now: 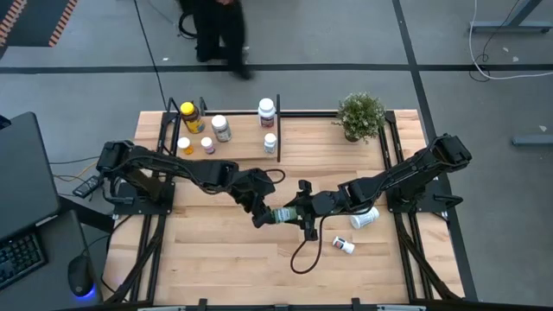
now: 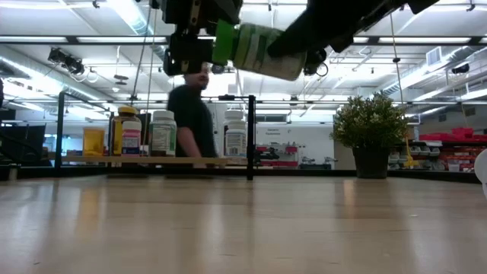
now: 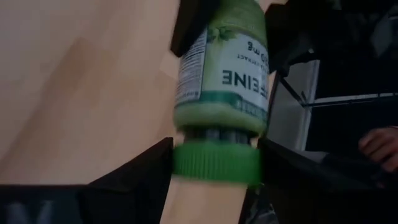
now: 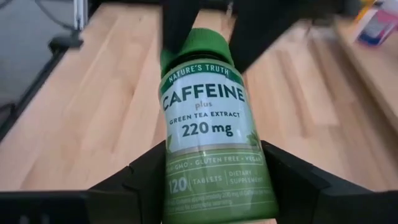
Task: Pick and place medicine bottles onto shelf by color
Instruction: Put the light green medicine bottle on the shelf
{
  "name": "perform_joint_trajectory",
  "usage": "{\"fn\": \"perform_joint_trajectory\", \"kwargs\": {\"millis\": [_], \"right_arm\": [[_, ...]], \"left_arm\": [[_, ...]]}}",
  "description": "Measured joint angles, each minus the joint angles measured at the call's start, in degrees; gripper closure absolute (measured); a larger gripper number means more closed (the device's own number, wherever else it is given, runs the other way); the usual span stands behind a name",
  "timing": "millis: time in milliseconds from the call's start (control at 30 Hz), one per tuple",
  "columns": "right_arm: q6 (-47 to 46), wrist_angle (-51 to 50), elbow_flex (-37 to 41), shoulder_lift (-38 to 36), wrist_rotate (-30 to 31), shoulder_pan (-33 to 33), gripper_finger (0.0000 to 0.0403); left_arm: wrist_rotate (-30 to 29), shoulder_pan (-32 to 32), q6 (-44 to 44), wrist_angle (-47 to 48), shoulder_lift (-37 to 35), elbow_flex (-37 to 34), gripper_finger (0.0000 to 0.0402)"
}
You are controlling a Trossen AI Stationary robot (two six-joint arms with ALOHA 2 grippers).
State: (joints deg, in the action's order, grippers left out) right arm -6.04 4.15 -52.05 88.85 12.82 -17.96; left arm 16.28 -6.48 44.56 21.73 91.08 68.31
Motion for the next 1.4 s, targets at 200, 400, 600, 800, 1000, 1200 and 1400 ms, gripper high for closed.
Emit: {"fn": "perform_joint_trajectory", "kwargs": {"millis": [200, 400, 600, 800, 1000, 1200, 1400], "right_arm": [[-1.8, -1.2, 0.2, 0.2, 0.1, 0.1, 0.0178], [-2.1, -1.1, 0.2, 0.2, 3.3, 0.1, 0.0176], [-6.6, -0.3, 0.2, -1.4, 5.5, 0.2, 0.0176], [-10.9, 5.8, 0.2, -5.4, -0.2, 1.7, 0.0175], [-18.1, 10.5, 0.2, -7.3, -14.3, 5.1, 0.0175], [-23.1, 17.4, 0.2, -7.5, -24.9, 8.4, 0.0174], [-25.3, 18.2, 0.2, -7.5, -26.5, 10.4, 0.0174]], "left_arm": [[0.0, 2.0, -1.6, 4.4, -3.6, 0.0, 0.0158], [-2.3, 3.5, -1.8, 4.8, -6.9, 0.0, 0.0166], [-13.3, 1.2, -10.4, -0.1, -9.7, 0.0, 0.0170], [-23.9, -3.3, -24.6, -4.4, -14.0, 0.0, 0.0170], [-28.2, -8.0, -37.0, -6.0, -17.9, 0.0, 0.0170], [-29.5, -13.8, -57.9, -8.6, -18.8, 0.0, 0.0165], [-34.7, -15.3, -63.4, -8.1, -18.3, 0.0, 0.0142]]}}
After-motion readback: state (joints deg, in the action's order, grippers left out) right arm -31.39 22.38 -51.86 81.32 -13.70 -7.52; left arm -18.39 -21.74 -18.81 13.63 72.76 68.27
